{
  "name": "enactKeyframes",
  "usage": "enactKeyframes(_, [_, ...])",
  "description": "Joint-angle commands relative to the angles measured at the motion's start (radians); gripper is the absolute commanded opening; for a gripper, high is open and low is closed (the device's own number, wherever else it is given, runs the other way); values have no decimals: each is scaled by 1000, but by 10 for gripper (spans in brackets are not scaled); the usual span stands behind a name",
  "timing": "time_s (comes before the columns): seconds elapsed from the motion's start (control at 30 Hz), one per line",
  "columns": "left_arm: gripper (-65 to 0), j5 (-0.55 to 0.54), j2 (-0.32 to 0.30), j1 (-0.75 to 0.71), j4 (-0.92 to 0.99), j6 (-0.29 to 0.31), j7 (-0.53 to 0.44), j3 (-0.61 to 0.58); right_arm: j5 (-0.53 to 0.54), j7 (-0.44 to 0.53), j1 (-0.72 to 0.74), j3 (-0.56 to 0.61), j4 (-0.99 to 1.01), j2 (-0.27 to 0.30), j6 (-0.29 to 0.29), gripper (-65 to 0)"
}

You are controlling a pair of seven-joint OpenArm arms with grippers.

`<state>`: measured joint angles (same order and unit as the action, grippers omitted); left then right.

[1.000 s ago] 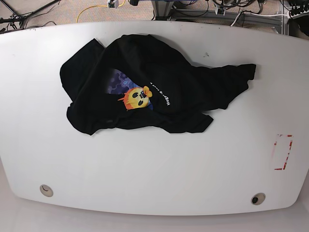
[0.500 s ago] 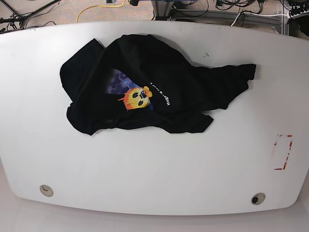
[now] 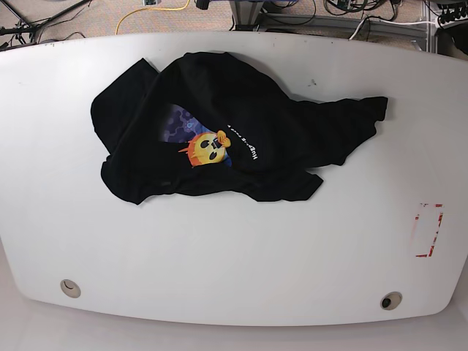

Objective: Fold the T-shirt properly

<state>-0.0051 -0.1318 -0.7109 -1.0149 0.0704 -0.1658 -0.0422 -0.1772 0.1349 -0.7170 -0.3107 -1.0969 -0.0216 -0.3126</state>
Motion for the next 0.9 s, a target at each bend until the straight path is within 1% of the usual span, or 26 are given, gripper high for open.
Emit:
enactKeyframes(0.0, [-227, 1, 3, -27, -35, 2, -18, 1, 3, 25, -25, -1, -45, -5, -2, -203])
enactKeyframes(0.07, [-226, 5, 22, -38, -61, 3, -5, 11, -10, 18, -50, -1, -91, -10, -4, -202])
enactKeyframes(0.33, [-227, 2, 36, -76, -151, 4, 20, 30, -11, 10, -94, -1, -162, -15, -4, -199])
enactKeyframes(0.47, [-228, 5, 47, -121, -255, 2, 56, 54, -10, 10, -153, -2, -256, -24, -7, -199])
enactKeyframes(0.67, [-228, 1, 51, -159, -350, 4, 87, 80, -9, 9, -196, -3, -333, -33, -8, -199])
enactKeyframes(0.73, [-228, -2, 51, -169, -383, 4, 96, 92, -10, 10, -212, -3, -355, -36, -7, -200])
enactKeyframes(0.8, [-222, -17, 47, -209, -465, 2, 132, 143, -9, 7, -260, -3, -415, -47, -10, -194])
enactKeyframes(0.87, [-221, -28, 47, -222, -489, 2, 136, 158, -9, 8, -270, -1, -433, -47, -10, -195])
